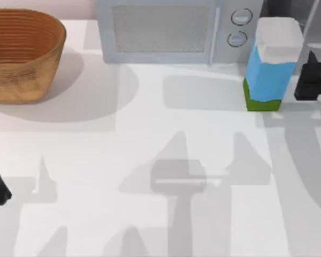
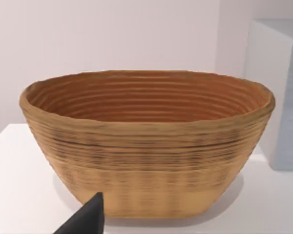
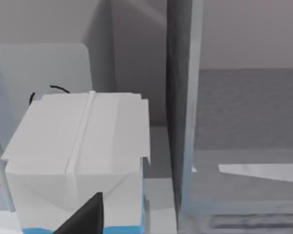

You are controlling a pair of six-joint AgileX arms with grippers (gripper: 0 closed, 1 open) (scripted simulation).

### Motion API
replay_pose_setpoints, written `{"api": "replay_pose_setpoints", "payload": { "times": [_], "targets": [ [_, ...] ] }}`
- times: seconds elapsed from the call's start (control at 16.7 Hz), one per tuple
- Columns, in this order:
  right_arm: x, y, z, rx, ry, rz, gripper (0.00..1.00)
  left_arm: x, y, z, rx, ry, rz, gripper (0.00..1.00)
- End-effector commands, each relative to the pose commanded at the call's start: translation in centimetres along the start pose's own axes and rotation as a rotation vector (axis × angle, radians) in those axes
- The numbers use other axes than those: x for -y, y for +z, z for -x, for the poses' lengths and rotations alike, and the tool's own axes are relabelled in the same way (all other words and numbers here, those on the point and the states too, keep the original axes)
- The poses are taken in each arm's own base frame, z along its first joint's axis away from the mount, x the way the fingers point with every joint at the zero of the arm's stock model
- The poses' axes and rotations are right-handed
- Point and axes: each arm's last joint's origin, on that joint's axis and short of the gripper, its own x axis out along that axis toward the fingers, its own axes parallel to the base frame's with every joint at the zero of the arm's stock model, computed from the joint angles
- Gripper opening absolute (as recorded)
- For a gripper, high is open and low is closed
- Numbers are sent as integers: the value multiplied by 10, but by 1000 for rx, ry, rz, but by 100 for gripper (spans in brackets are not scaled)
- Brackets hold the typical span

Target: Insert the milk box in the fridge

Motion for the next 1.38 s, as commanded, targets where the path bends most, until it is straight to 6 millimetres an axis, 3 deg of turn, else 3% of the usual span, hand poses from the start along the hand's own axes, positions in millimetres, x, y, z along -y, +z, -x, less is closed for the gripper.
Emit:
{"api": "replay_pose_setpoints", "payload": {
  "times": [0.36, 0.66, 1.08, 1.38],
  "targets": [
    [-42, -54, -67, -35, -10, 8, 100, 0, 0, 0, 0, 0, 0, 100],
    [-63, -92, -89, -46, -3, 14, 100, 0, 0, 0, 0, 0, 0, 100],
    [-62, -95, -91, -51, -5, 15, 100, 0, 0, 0, 0, 0, 0, 100],
    [-64, -96, -118, -47, -2, 15, 100, 0, 0, 0, 0, 0, 0, 100]
  ]
}}
